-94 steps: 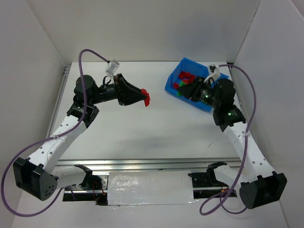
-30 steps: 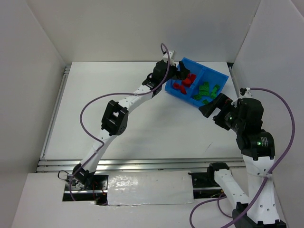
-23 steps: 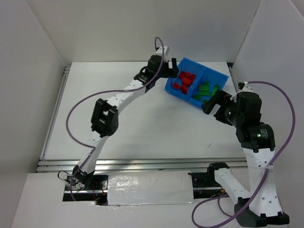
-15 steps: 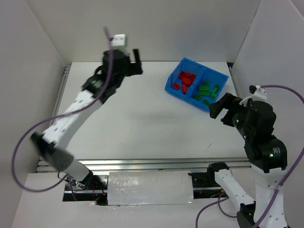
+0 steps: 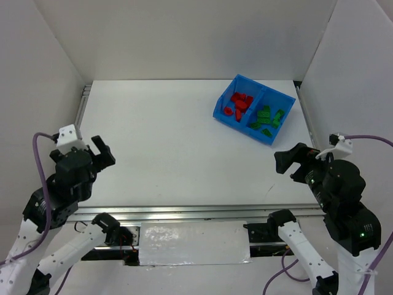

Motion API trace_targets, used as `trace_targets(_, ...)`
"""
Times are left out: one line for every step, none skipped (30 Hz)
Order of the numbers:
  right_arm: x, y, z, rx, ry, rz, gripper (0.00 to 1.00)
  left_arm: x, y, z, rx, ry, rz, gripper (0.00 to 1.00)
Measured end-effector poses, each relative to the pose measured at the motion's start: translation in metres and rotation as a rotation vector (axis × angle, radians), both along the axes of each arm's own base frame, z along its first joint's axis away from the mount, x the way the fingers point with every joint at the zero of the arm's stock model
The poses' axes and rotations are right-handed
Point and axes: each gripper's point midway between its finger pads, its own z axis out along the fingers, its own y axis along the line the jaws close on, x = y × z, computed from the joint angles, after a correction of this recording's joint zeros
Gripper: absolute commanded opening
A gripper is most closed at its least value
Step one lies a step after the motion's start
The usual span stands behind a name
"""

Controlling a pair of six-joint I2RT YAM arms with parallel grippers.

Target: Sort the legos into containers by color

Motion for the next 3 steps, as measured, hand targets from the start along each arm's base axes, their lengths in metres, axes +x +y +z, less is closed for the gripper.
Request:
trace_targets(-0.0008, -0.001, 0.0003, -0.002, -0.003, -0.003, 1.0, -0.0048, 0.0042, -0.0019, 0.002, 0.005, 0.011, 0.99)
trace_targets(-0.0007, -0.0018, 0.0003, -0.004, -0.003, -0.007, 1.0, -0.0082, 0.0079, -0.0027, -0.004, 0.004, 0.027, 1.0)
trace_targets(-0.0001, -0.0025, -0.0002, -0.006, -0.002, -0.011, 1.0, -0.0112, 0.0113, -0.0041, 0.0, 0.009, 0.039, 0.99)
